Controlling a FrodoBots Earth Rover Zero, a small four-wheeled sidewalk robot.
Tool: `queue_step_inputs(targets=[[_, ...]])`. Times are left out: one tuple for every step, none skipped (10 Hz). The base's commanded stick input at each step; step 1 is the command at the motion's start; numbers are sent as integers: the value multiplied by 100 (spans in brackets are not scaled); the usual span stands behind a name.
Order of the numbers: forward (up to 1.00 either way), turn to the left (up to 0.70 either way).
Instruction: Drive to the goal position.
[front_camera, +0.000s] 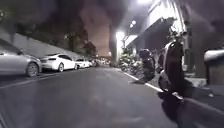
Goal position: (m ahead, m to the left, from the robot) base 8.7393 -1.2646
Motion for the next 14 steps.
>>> queue_step_inputs(targets=[[45,0],[45,0],[45,0],[45,0],[45,0],[45,0],[45,0],[45,0],[45,0],[45,0],[45,0],[45,0],[45,0],[45,0]])
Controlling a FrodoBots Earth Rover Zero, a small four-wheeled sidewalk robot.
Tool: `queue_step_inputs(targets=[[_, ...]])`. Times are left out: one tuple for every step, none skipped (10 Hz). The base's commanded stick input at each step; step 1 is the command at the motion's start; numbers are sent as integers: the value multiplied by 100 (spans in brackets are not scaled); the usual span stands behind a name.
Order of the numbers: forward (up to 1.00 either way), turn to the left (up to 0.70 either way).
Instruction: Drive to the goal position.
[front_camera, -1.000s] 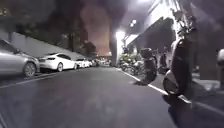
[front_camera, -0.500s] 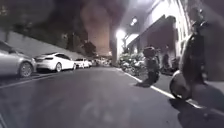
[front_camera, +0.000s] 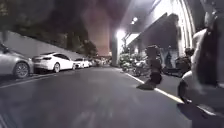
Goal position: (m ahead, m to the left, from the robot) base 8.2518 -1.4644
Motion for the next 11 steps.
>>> queue_step_inputs(targets=[[45,0],[45,0],[45,0],[45,0],[45,0],[45,0],[45,0],[45,0],[45,0],[45,0],[45,0]])
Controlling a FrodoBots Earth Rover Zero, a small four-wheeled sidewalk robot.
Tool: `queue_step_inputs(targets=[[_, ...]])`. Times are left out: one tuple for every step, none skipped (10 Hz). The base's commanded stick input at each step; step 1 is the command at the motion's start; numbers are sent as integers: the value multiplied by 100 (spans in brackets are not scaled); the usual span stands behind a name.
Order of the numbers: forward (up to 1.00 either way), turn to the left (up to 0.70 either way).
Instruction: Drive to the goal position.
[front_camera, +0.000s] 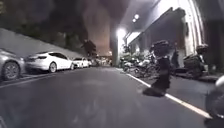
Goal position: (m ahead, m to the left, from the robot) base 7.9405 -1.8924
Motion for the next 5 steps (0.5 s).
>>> queue_step_inputs(targets=[[45,0],[45,0],[45,0],[45,0],[45,0]])
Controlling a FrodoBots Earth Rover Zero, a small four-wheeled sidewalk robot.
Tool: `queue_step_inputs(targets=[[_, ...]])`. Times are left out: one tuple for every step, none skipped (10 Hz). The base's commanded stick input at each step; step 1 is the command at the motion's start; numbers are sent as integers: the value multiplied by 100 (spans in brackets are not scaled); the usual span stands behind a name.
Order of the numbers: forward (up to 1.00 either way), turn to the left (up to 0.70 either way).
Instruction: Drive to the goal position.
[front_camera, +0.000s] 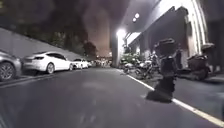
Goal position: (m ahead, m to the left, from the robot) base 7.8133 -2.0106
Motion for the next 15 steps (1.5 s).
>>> queue_step_inputs(targets=[[45,0],[45,0],[45,0],[45,0],[45,0],[45,0],[45,0],[45,0],[45,0],[45,0],[45,0],[45,0],[45,0],[45,0],[45,0]])
